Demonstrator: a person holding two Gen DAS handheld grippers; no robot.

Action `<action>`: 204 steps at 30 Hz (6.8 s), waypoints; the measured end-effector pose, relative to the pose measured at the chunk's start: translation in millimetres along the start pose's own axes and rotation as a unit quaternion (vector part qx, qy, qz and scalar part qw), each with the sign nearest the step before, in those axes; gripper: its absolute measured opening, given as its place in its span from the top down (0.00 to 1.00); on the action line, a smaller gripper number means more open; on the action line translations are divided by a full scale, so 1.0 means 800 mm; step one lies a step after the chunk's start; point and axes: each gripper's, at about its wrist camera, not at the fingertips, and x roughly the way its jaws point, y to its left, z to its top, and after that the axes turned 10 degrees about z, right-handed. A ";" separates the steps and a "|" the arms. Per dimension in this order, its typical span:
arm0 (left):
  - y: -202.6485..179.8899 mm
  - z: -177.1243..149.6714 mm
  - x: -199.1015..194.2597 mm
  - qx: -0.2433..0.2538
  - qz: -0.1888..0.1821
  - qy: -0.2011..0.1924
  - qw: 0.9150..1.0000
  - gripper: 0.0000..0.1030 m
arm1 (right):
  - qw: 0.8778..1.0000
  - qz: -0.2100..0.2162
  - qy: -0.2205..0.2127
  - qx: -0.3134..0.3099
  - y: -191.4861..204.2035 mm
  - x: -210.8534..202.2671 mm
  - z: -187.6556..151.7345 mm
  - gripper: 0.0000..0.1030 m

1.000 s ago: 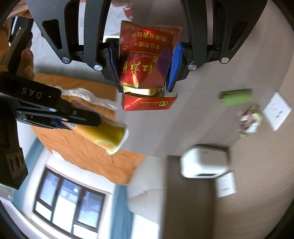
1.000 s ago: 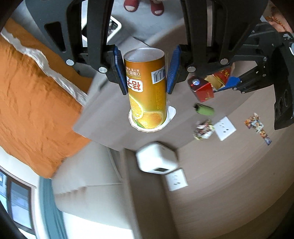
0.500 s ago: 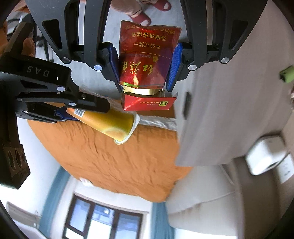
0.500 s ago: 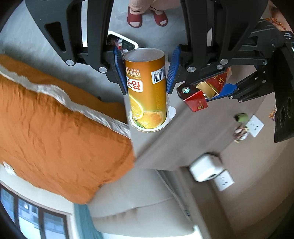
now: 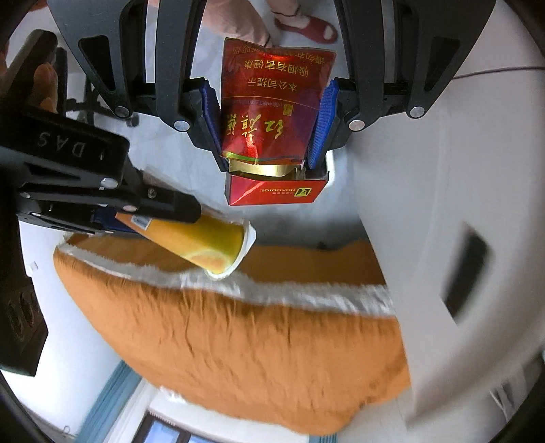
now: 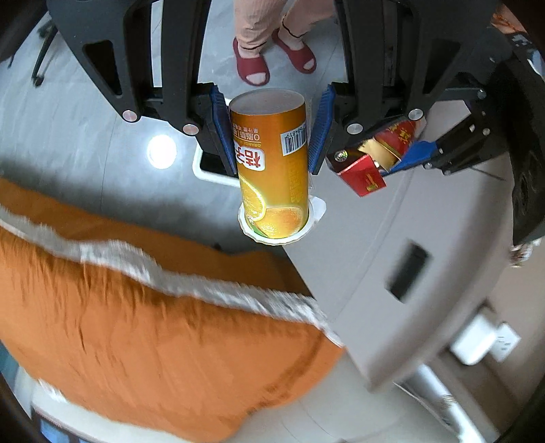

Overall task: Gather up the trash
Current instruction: 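Carry the pack and can to the white bin and open both tools, then swing both open tools back toward the desk, then grasp the green tube with the left tool while the right tool grasps the crumpled snack wrapper, then carry the tube and wrapper to the white bin and open both tools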

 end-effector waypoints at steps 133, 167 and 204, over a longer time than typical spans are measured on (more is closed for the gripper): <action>0.432 -0.084 -0.241 -0.056 0.104 -0.134 0.984 0.74 | 0.889 0.215 0.077 -0.396 0.633 0.186 0.147 0.49; 0.154 0.005 -0.301 -0.041 0.078 -0.184 0.979 0.76 | 0.964 0.105 -0.108 -0.218 0.270 -0.137 0.086 0.49; 0.014 -0.032 0.227 -0.015 -0.039 0.095 0.995 0.05 | 0.993 0.009 0.118 0.015 -0.095 0.193 -0.043 0.05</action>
